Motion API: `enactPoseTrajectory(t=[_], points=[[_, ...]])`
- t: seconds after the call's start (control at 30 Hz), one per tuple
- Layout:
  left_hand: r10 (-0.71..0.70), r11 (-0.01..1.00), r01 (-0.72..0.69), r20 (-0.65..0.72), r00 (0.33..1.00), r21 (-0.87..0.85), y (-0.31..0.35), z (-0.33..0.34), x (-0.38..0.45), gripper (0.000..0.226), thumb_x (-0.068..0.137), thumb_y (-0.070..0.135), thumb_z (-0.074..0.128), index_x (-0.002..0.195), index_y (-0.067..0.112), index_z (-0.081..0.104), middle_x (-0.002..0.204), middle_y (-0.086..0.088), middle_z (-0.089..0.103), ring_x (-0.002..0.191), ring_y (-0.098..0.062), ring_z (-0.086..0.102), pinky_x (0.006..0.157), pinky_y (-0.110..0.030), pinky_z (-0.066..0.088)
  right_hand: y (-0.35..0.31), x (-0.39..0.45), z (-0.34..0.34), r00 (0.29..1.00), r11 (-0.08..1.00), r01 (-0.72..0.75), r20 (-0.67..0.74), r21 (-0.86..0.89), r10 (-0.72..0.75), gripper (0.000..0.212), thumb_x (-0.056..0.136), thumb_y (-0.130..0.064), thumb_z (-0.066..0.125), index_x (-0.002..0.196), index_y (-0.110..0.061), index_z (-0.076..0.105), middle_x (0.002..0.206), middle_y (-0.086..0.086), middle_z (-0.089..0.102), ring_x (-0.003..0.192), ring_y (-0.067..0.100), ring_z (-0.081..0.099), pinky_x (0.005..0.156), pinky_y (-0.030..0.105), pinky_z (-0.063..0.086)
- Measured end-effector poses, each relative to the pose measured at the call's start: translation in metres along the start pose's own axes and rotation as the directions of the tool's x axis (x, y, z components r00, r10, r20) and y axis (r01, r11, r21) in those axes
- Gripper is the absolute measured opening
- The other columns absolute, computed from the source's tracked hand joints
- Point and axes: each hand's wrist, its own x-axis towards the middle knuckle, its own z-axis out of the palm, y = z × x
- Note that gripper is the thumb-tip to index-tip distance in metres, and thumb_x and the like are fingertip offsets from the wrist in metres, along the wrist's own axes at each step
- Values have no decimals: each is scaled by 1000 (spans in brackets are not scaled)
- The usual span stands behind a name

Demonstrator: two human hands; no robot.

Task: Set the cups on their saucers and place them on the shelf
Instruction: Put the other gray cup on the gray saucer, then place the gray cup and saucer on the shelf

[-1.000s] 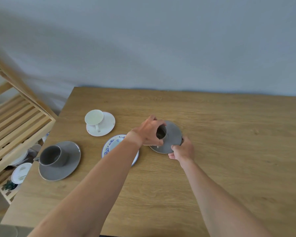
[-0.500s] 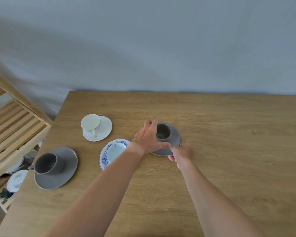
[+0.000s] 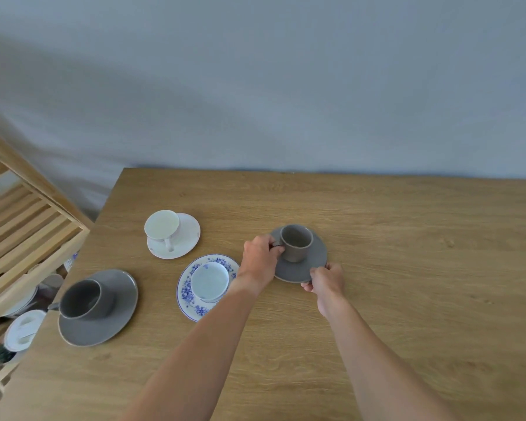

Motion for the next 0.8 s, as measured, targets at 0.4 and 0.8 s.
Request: enactPoseTrajectory(t=[0.4,0.8], points=[[230,950,-269,-228,946,-160,75,-121,37,15,93,24,64,83,13,62,80,-8,69,87,-31,62,71,-36,49,-130,-54,69,941,935,337,-68,111,-331,17,91,4,55,108,7,57,84,24,64,47,25,54,40,27,42],[151,976,-214,-562,813,-46,-88,-362,-13,9,93,18,66,85,17,62,81,3,67,79,-16,61,60,-12,39,-84,-187,329,909,950,273,283,153,-306,24,90,4,54,114,1,56,79,14,65,49,23,53,58,38,44]])
